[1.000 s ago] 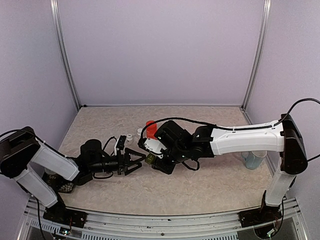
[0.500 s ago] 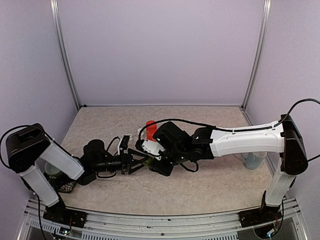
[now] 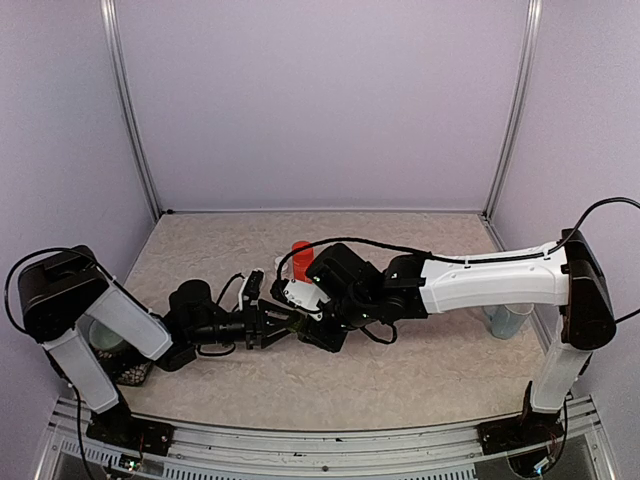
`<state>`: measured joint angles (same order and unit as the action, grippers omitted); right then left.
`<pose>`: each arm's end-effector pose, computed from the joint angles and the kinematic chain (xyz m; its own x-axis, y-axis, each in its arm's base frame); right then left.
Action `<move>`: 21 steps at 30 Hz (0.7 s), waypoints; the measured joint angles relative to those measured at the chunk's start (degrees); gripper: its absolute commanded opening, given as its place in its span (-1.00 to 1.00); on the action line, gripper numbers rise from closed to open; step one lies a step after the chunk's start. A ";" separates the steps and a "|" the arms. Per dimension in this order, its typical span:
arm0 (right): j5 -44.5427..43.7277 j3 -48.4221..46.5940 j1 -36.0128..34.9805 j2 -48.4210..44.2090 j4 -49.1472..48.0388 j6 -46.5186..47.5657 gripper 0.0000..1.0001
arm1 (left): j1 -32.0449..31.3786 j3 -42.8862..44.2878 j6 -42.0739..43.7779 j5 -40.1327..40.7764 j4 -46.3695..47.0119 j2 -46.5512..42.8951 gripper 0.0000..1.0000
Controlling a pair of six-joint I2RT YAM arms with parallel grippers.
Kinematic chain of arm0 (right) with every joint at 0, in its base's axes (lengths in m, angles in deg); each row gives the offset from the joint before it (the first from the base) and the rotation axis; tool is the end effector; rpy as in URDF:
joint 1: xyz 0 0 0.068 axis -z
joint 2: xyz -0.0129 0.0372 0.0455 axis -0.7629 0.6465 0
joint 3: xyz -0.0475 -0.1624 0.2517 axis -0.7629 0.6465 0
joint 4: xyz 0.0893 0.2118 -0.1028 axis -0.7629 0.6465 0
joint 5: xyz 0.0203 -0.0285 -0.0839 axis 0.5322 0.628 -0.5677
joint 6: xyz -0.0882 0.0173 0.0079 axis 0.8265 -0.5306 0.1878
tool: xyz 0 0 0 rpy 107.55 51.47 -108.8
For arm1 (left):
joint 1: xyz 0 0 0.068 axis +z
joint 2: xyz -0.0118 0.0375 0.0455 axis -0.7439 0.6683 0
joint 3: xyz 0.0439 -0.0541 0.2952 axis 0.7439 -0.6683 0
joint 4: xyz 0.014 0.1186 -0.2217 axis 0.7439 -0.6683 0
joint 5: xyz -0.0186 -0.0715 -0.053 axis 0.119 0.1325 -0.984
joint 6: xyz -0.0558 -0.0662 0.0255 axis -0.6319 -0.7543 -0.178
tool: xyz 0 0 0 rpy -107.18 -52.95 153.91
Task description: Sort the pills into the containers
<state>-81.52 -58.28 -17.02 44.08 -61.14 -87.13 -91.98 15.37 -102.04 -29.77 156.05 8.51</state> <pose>0.1729 0.3857 0.2391 -0.2839 -0.7035 -0.6515 -0.8994 0.4309 -0.0733 0.1995 -0.2511 0.1816 -0.9206 -0.1973 -0.3371 0.3052 0.1752 -0.9360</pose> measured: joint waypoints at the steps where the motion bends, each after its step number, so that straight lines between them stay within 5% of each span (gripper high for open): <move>1: 0.00 0.00 0.00 0.00 0.00 0.04 -0.21 | -0.02 0.00 0.02 -0.04 0.11 0.11 -0.01; 16: -0.85 0.00 -0.28 0.07 0.33 1.03 -0.14 | -0.55 0.02 -0.79 0.09 0.50 1.14 -0.62; 21: -1.03 0.00 -0.46 0.09 0.50 1.20 0.41 | -0.74 0.02 -0.57 0.07 0.48 1.16 -0.62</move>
<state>-82.55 -58.28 -17.48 44.17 -60.64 -85.93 -92.73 15.40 -102.60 -29.71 156.53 9.67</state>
